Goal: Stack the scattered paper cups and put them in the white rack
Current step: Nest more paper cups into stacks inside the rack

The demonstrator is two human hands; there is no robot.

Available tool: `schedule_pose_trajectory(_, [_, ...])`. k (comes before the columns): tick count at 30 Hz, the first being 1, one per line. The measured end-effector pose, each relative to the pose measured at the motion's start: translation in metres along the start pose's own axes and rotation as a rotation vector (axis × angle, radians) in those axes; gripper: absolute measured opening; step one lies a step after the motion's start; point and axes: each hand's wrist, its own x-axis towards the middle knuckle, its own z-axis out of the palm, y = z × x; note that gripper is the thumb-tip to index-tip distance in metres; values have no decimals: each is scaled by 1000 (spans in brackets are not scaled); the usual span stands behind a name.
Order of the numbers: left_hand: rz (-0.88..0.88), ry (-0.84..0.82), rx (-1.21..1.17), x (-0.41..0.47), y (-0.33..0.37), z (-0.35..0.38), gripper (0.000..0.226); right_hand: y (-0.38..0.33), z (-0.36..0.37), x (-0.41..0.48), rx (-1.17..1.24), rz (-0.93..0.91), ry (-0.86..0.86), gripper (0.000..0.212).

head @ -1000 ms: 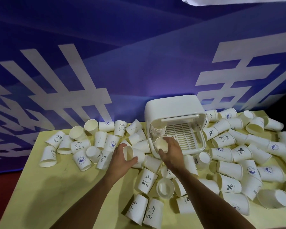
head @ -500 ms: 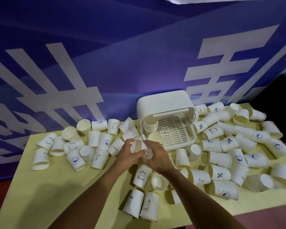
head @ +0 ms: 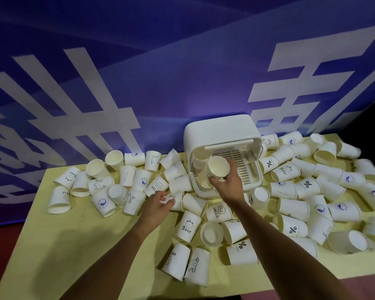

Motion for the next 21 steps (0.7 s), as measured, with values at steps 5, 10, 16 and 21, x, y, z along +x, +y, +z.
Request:
schedule_pose_trajectory(5, [-13,9,27,0,-8,-8,34,5,11,-2,-45,-22,-51,70])
schedule_pose_trajectory(10, [-10,24,62,2,-17,-10,33,7,19,-1,-96,6,-48,68])
schedule_pose_trajectory(16, [-4,30,78,6,-26,-14,35,6,27,-2,-273,30,-46,90])
schedule_pose_trajectory(21, [3,49,53,6,-32,-21,26,-8,47,-14,-369,-170,-54,62])
